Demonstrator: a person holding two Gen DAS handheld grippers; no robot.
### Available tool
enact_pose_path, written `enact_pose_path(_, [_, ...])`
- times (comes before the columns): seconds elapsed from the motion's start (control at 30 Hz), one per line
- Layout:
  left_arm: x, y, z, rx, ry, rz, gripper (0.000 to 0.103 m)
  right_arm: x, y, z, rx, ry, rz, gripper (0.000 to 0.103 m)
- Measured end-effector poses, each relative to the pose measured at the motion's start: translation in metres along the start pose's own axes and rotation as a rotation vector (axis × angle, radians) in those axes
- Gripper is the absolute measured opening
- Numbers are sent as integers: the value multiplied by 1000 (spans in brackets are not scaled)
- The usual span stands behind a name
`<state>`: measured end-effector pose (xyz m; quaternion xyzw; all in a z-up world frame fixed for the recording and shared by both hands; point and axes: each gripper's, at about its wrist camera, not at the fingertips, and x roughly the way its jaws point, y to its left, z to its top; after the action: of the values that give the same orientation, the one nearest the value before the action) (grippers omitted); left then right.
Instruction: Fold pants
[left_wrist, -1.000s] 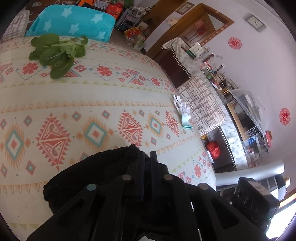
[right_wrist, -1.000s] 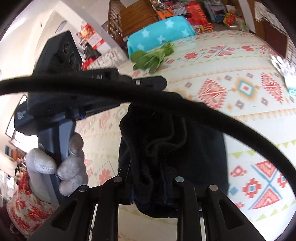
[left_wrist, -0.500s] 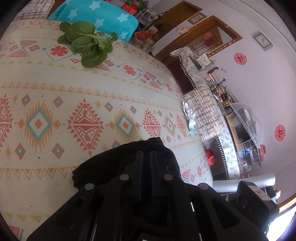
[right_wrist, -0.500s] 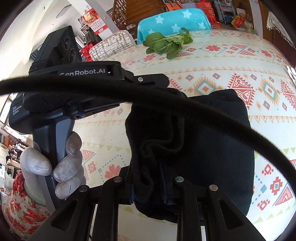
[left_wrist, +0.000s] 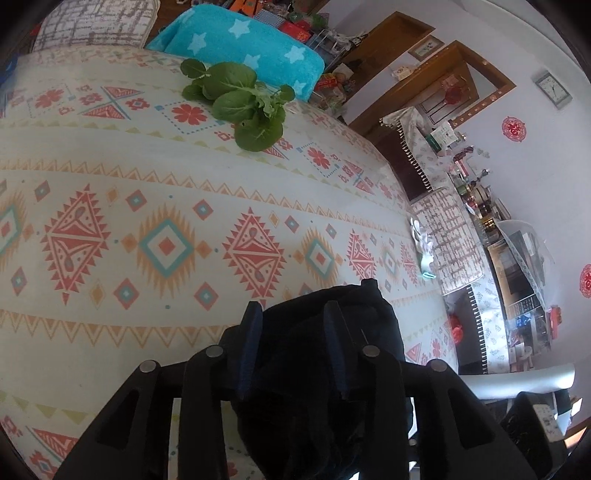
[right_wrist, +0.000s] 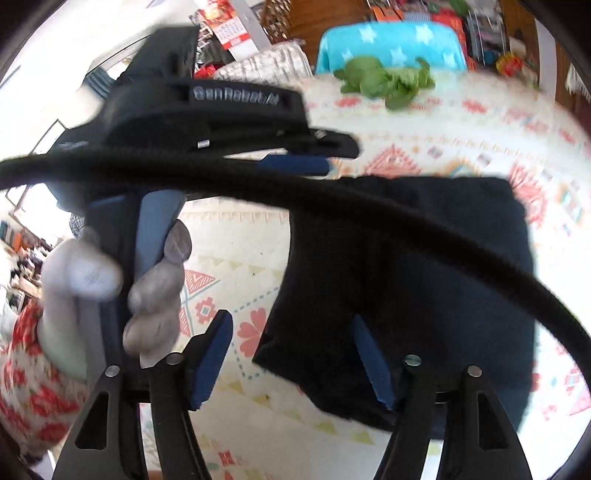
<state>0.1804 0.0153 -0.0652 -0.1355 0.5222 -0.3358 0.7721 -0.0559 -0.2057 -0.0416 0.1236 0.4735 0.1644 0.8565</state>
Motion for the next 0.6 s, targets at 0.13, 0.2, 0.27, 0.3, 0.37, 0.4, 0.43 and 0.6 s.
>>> enact_pose_path(0.13, [-20,-27,-10,98,-20,49,39,-34,-36,-5,72,-67,-73,74])
enact_pose_path(0.2, [-23,-40,-20,145,-22,41,44,-43,-55,-5,115,-87,-137,74])
enact_pose_path(0.27, [-16,-48,-29,165,2,33,46,-42,-76,-3,160,-82,-210,74])
enact_pose_path(0.3, [-9,-49,-32,169,17,39,46,-40,-81,-2,173,-82,-231,74])
enact_pose_path(0.37, [12,-45,-38,150,53,77,46,-28,-92,-2,181,-64,-293,74])
enact_pose_path(0.4, [19,-42,-39,137,63,76,46,-20,-95,-1,172,-49,-330,74])
enact_pose_path(0.43, [25,-40,-39,126,72,66,46,-14,-97,-2,160,-35,-369,74])
enact_pose_path(0.6, [46,-47,-40,167,70,95,52,5,-116,-8,140,6,-487,75])
